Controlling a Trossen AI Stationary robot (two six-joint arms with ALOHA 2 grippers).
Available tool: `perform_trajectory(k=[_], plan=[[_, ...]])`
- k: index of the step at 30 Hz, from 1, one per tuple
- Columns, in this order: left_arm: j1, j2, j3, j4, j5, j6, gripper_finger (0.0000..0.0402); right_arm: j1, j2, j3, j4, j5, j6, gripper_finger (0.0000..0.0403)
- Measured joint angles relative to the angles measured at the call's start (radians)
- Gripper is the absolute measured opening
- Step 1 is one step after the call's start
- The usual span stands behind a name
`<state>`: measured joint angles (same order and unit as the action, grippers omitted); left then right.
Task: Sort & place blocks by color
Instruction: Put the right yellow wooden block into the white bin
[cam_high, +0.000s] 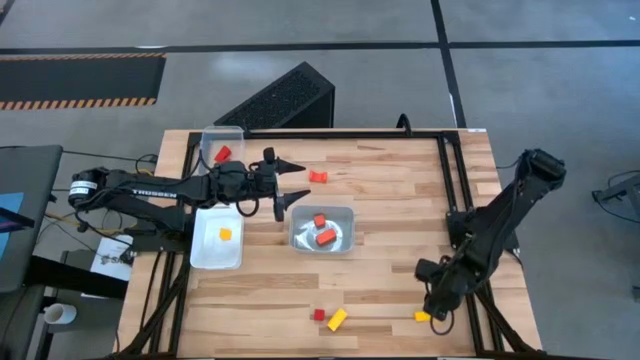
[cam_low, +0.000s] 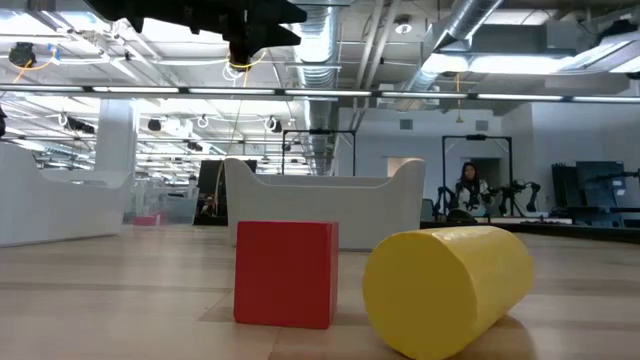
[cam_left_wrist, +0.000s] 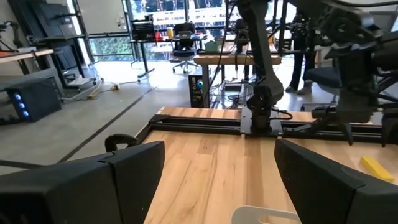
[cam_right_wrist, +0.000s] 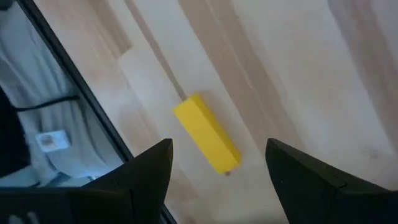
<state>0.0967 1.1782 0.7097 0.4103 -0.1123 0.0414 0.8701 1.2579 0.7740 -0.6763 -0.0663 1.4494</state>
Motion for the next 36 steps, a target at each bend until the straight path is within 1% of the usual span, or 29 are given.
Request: perform_trajectory(k=[2, 5, 8, 11, 18, 23, 26, 30, 33, 36], plan=[[0.000, 0.000, 0.000, 0.000, 0.000, 0.000, 0.0293, 0.004, 0.033, 0.047, -0.060, 0.000, -0.016, 0.0281], [0.000, 0.000, 0.000, 0.002, 0.000, 0.001, 0.0293, -0.003, 0.085, 0.142, -0.216, 0.004, -0.068, 0.0281], [0.001, 0.000, 0.000, 0.008, 0.000, 0.001, 0.0293, -0.009, 0.139, 0.239, -0.358, 0.040, -0.129, 0.0281], [0.001, 0.000, 0.000, 0.008, 0.000, 0.010, 0.0293, -0.006, 0.196, 0.297, -0.412, 0.083, -0.189, 0.0281], [0.001, 0.000, 0.000, 0.003, 0.000, 0.014, 0.0293, 0.024, 0.303, 0.318, -0.386, 0.071, -0.235, 0.0281], [0.001, 0.000, 0.000, -0.002, 0.001, 0.016, 0.0293, 0.040, 0.322, 0.314, -0.363, 0.069, -0.218, 0.0281], [0.001, 0.000, 0.000, -0.001, 0.020, 0.018, 0.0293, 0.053, 0.293, 0.289, -0.328, 0.096, -0.180, 0.0281], [0.001, 0.000, 0.000, -0.001, 0.021, 0.018, 0.0293, 0.082, 0.226, 0.246, -0.319, 0.151, -0.107, 0.0281], [0.001, 0.000, 0.000, -0.002, 0.021, 0.018, 0.0293, 0.102, 0.190, 0.211, -0.301, 0.155, -0.058, 0.0281], [0.001, 0.000, 0.000, -0.002, 0.021, 0.018, 0.0293, 0.122, 0.189, 0.200, -0.290, 0.156, -0.055, 0.0281]])
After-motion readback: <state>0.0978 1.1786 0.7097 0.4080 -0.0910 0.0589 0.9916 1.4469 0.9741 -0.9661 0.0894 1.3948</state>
